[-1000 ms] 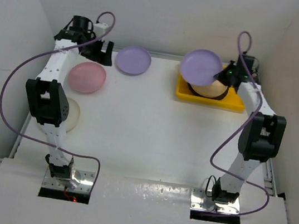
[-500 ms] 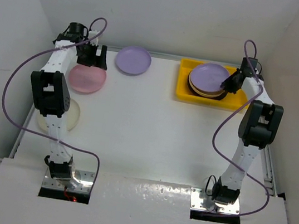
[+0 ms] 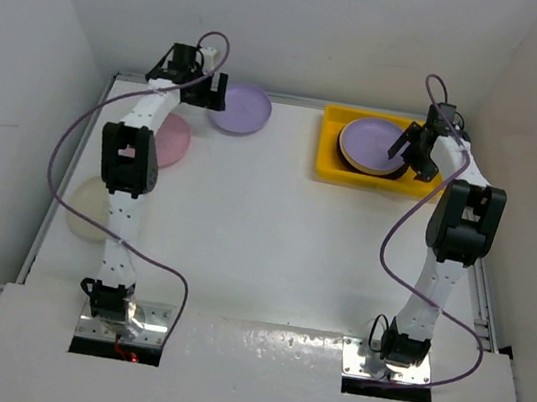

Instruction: Place the plates into the plastic bin on the countertop

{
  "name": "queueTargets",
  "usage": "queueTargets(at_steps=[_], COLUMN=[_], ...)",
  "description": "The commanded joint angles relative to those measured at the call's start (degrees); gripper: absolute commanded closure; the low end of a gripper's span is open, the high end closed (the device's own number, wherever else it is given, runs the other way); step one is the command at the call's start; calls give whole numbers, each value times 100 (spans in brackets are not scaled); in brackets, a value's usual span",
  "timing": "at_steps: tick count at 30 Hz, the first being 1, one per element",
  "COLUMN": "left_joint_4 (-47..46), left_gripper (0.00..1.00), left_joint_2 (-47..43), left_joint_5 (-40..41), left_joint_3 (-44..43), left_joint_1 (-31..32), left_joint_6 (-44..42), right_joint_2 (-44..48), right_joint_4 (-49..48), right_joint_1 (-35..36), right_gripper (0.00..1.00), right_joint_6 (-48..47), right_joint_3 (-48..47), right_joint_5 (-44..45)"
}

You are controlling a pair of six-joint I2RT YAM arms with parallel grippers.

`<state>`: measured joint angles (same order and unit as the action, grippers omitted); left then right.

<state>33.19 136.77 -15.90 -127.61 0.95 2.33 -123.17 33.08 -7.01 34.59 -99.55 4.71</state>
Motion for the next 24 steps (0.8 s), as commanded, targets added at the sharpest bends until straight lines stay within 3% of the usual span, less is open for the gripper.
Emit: queueTargets(at_steps=[1,5,9,13,14,16,17,19,24], left_joint_4=[-689,-1069,-1122,-1052,-1051,-1051,-1051,-990,-737], left_gripper=[0,0,0,33,48,62,78,99,100], left_joint_2=[630,1193,1369,1370,1370,1370,1318,1204,423], left_joint_5=[954,2202,2154,1338,683,-23,-340,-843,-1309], left_joint_3=[-649,-826,-888,-669,-538,-423,-422,-300,-107], left_joint_1=[239,318,318,371,371,371,371,371,318], left_joint_6=[373,664,787,787,735,734,664,664,385], right_joint_2=[741,1023,1190,1305,1357,1375,1462,1507,1621], right_joint_4=[6,23,67,85,58,-12,-82,-179,-294], right_joint_1=[103,261,419,621,656,867,963,1060,1667], right_gripper=[13,13,13,14,14,15,15,15,17], right_joint_6=[-373,-444,-505,-620,-716,-787,-944,-1094,-2059], right_joint_3=[260,401,296,120,68,23,32,41,-29], right_joint_5=[319,346,346,469,530,671,698,628,-258])
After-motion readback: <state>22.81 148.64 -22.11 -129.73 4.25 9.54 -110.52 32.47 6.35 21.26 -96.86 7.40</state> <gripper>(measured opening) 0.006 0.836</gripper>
